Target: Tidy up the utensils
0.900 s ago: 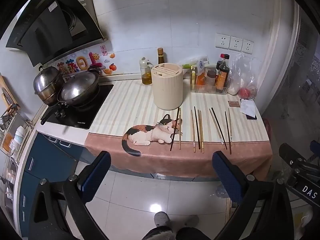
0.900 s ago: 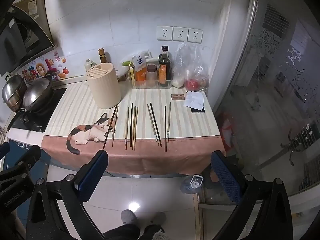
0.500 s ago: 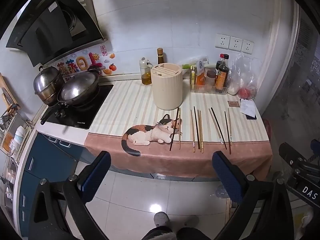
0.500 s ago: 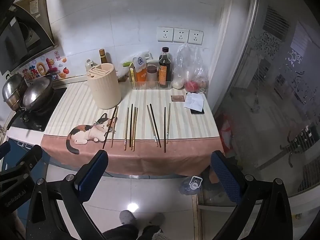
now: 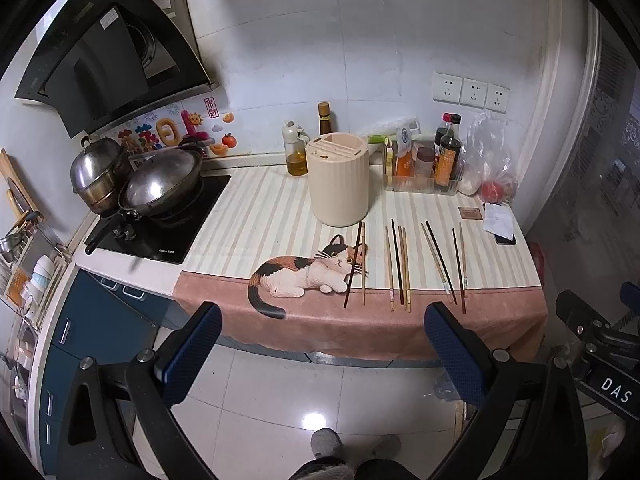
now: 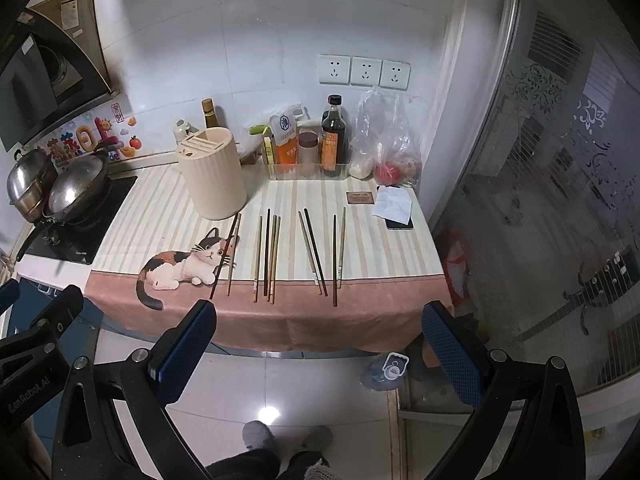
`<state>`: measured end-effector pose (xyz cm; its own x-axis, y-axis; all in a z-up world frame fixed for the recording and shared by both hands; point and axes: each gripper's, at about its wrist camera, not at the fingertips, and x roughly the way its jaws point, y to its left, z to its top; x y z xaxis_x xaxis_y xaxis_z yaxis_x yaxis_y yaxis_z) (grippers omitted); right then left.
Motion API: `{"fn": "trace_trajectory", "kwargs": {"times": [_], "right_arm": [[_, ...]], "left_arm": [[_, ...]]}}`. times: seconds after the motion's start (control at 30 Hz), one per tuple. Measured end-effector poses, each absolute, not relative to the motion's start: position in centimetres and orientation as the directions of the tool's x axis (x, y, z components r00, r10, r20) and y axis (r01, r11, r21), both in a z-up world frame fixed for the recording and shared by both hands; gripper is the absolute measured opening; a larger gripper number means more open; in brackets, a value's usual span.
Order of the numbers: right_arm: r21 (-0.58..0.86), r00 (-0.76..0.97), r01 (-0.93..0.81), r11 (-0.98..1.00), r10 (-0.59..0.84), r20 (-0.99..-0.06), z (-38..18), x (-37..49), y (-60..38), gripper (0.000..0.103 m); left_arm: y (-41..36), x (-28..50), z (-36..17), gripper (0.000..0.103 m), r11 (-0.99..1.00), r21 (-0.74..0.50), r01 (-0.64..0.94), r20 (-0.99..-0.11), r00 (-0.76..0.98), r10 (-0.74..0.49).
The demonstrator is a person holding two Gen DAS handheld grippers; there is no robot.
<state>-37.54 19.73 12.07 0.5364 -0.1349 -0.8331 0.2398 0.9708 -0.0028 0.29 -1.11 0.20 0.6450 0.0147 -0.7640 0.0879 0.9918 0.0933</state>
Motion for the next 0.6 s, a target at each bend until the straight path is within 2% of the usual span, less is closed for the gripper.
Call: {"fn": "trace_trajectory", "kwargs": {"times": [0.6], "right_arm": [[0.011, 0.55, 0.231, 0.973, -0.121, -0.826, 12.8, -37.4, 20.2, 0.103]], "left_arm": [[-0.2, 1.2, 1.9, 0.103, 0.993, 0.086, 0.081, -0.758, 0.652, 0.013]]}}
